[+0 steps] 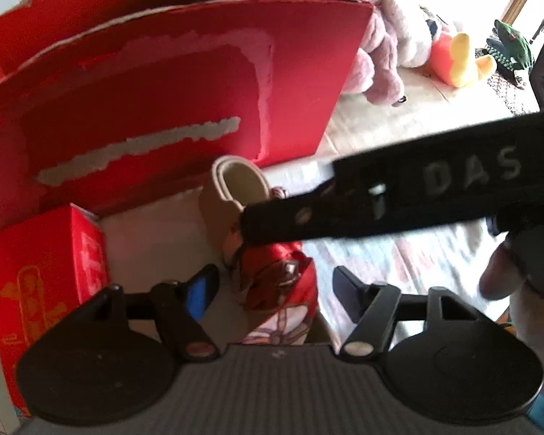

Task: Organize objects
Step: 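Lift the strap item with the right gripper and carry it over the box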

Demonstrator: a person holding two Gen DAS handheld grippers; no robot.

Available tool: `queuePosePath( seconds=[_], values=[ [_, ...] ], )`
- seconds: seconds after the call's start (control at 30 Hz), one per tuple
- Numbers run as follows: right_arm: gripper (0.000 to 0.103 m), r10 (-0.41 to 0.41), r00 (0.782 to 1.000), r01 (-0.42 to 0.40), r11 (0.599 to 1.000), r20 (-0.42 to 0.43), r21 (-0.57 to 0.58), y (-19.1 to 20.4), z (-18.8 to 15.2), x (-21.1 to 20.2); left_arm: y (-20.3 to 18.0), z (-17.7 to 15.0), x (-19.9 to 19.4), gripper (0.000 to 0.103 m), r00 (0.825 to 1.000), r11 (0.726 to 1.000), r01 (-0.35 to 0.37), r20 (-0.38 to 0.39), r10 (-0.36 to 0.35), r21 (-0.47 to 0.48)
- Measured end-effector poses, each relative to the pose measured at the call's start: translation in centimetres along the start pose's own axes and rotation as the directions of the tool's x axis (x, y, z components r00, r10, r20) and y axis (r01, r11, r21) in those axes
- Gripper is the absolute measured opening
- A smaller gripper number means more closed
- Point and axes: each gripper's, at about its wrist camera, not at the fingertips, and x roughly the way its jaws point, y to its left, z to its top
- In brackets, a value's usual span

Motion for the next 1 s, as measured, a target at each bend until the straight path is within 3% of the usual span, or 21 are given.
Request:
queuePosePath(
  seconds=[0.13, 0.2, 0.33, 0.7, 1.0],
  values=[
    [0.053, -0.028, 0.997, 0.026, 1.0, -0.072, -0.016, 0.5, -0.1, 1.7, -0.1, -0.1, -0.2, 0.06, 1.0, 1.0, -0.026, 0.005, 0.026, 0.006],
    [0.045, -0.033, 0.997, 0.031, 0.999, -0.068, -0.021, 0.4, 0.0, 1.7, -0.1, -0.2, -0.2, 0.055, 0.999, 0.999, -0.041, 0.008, 0.041, 0.011],
    [0.041, -0.027, 0.997, 0.027, 1.0, -0.069, -0.009, -0.4, -0.1, 0.9, -0.2, -0.3, -0.3, 0.047, 0.999, 0.999, -0.048, 0.012, 0.048, 0.021],
    [0.037, -0.018, 0.997, 0.019, 1.0, -0.071, 0.013, -0.4, -0.3, 0.2, -1.4, -0.3, -0.7, 0.041, 0.997, 0.992, -0.071, 0.001, 0.071, 0.104],
    [0.038, -0.041, 0.999, 0.041, 0.999, -0.005, 0.01, -0.3, -0.3, -2.5, -3.1, 1.1, -2.1, 0.041, 1.0, 0.984, -0.027, 0.01, 0.026, 0.174]
  ],
)
